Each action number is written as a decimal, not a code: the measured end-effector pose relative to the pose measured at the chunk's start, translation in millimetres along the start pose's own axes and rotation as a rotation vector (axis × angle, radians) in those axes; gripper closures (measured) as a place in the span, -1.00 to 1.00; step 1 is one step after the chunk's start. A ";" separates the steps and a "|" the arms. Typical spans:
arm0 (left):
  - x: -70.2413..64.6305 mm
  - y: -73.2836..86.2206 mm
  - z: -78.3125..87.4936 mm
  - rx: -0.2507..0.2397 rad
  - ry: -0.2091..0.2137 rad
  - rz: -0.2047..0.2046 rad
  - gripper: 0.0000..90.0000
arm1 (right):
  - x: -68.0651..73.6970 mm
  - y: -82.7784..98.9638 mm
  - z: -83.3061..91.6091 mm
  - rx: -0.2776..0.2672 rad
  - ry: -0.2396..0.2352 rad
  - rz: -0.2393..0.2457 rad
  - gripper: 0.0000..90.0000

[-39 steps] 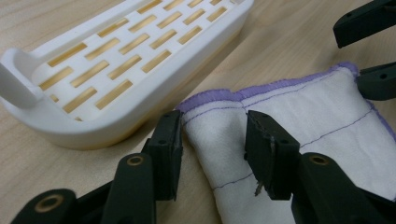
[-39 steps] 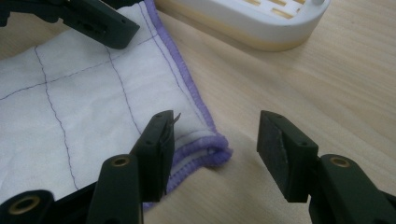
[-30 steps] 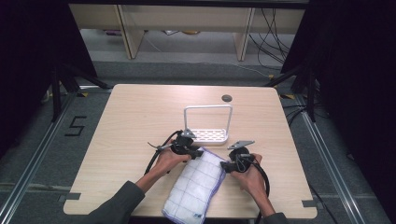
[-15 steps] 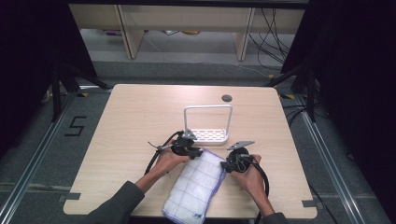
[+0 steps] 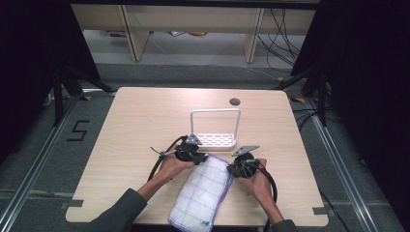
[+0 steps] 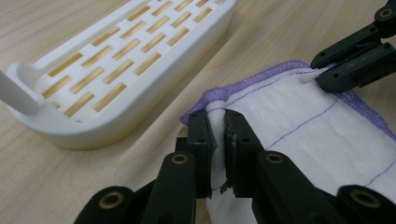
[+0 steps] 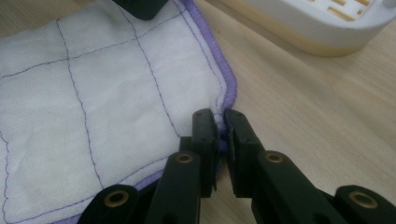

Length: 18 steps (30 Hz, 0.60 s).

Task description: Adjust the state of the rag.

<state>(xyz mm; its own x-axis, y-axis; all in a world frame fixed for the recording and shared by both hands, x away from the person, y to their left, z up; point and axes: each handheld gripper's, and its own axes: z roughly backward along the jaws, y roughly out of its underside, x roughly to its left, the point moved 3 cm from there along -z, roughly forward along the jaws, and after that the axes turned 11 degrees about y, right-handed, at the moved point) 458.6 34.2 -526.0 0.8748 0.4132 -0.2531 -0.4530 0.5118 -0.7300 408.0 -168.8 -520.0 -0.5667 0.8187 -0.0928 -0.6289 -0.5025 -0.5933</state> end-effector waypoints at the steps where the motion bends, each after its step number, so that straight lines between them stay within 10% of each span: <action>1: 0.0 0.3 0.9 0.001 0.000 -0.002 0.82 | 0.0 -0.6 -0.4 -0.003 0.000 0.006 0.86; 18: -5.3 2.8 27.3 -0.060 0.016 0.014 0.86 | 3.7 -15.1 8.5 -0.073 -0.021 0.017 0.87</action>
<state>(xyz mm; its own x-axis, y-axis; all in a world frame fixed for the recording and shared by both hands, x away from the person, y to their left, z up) 447.9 54.1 -509.3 0.8714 0.4074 -0.2733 -0.4543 0.4599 -0.7630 410.9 -160.5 -504.6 -0.5884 0.8038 -0.0871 -0.5788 -0.4940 -0.6488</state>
